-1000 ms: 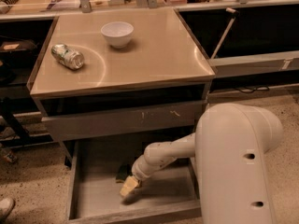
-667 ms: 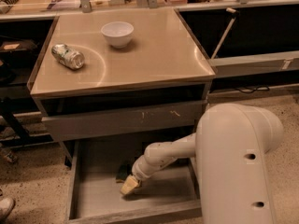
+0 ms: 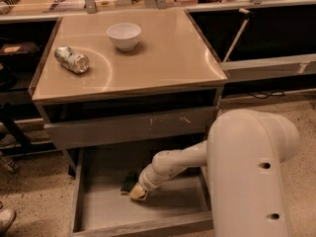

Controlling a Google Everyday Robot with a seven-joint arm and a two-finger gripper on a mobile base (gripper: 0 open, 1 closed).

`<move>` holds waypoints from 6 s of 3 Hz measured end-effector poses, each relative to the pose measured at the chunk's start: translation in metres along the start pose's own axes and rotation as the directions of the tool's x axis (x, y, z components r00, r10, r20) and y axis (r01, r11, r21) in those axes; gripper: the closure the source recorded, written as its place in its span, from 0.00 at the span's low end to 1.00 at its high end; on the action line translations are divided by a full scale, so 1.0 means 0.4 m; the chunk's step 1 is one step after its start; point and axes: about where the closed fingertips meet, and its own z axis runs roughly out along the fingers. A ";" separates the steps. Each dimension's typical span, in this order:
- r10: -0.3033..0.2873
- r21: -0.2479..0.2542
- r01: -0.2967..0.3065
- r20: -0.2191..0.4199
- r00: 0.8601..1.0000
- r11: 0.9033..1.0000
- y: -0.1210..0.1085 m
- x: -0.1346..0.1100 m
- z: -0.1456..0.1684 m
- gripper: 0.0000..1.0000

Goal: Pick sponge from middle drawer and place on counter

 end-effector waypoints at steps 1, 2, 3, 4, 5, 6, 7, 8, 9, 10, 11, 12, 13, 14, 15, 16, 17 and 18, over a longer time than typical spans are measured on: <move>0.000 0.000 0.000 0.000 1.000 1.000 0.000 0.000 0.000 0.89; 0.000 0.000 0.000 0.000 1.000 1.000 0.000 0.000 0.000 1.00; 0.027 -0.030 -0.026 0.022 0.999 0.999 0.027 -0.005 -0.049 1.00; 0.092 -0.049 -0.090 0.034 0.995 0.995 0.077 -0.002 -0.163 1.00; 0.157 -0.031 -0.156 0.026 0.987 0.987 0.113 0.008 -0.295 1.00; 0.201 0.008 -0.201 0.011 0.980 0.980 0.128 0.011 -0.415 1.00; 0.216 0.084 -0.215 -0.005 0.976 0.973 0.112 -0.018 -0.576 1.00; 0.204 0.149 -0.198 -0.023 0.979 0.969 0.090 -0.070 -0.712 1.00; 0.185 0.186 -0.177 -0.024 0.982 0.966 0.063 -0.127 -0.812 1.00; 0.141 0.254 -0.131 -0.023 0.990 0.958 0.014 -0.239 -0.965 1.00; 0.141 0.254 -0.131 -0.022 0.990 0.958 0.014 -0.242 -0.969 1.00; 0.149 0.257 -0.140 -0.017 0.989 0.956 0.017 -0.237 -0.974 1.00; 0.175 0.319 -0.176 0.034 0.984 0.931 0.014 -0.228 -1.069 1.00; 0.179 0.391 -0.198 0.084 0.980 0.899 -0.015 -0.246 -1.200 1.00; 0.168 0.439 -0.197 0.103 0.980 0.877 -0.068 -0.290 -1.295 1.00; 0.136 0.461 -0.165 0.094 0.986 0.872 -0.125 -0.360 -1.343 1.00; 0.100 0.463 -0.129 0.086 0.991 0.877 -0.193 -0.433 -1.346 1.00; 0.053 0.444 -0.088 0.090 0.995 0.892 -0.296 -0.517 -1.310 1.00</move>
Offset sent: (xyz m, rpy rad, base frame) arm 0.0000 0.0000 0.0000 0.0000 0.0000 0.0000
